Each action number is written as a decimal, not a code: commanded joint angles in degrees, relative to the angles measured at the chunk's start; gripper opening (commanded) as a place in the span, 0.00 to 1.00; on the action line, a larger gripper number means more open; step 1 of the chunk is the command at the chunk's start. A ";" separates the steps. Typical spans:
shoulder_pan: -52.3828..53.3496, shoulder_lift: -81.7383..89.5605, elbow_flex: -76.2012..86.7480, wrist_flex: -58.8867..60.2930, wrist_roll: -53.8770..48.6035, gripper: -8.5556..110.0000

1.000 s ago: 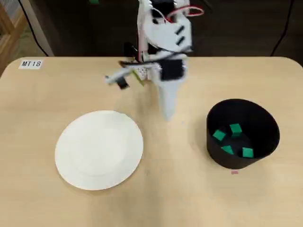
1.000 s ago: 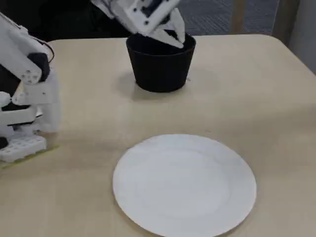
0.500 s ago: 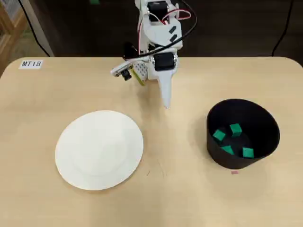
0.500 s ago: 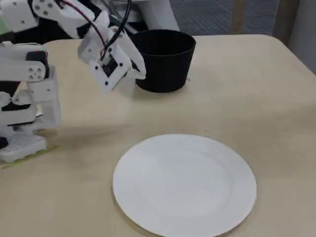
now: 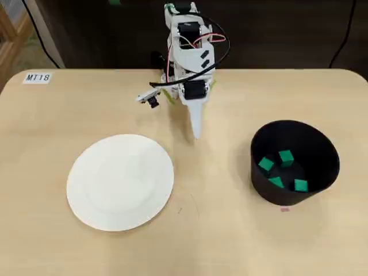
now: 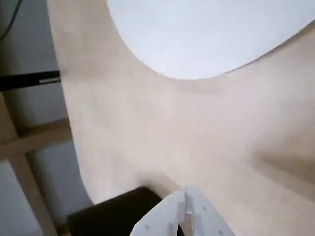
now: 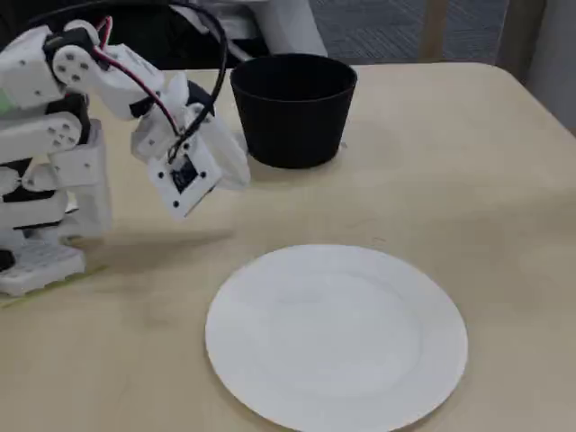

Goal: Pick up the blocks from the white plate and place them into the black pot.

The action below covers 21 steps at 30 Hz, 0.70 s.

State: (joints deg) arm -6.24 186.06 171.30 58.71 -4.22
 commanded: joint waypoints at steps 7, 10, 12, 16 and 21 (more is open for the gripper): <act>-0.79 0.26 0.09 -0.09 -1.14 0.05; -0.79 0.26 0.09 -0.26 -1.05 0.05; -0.79 0.26 0.09 -0.26 -1.05 0.05; -0.79 0.26 0.09 -0.26 -1.05 0.05; -0.79 0.26 0.09 -0.26 -1.05 0.05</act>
State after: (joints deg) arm -6.86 185.98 171.56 58.71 -4.75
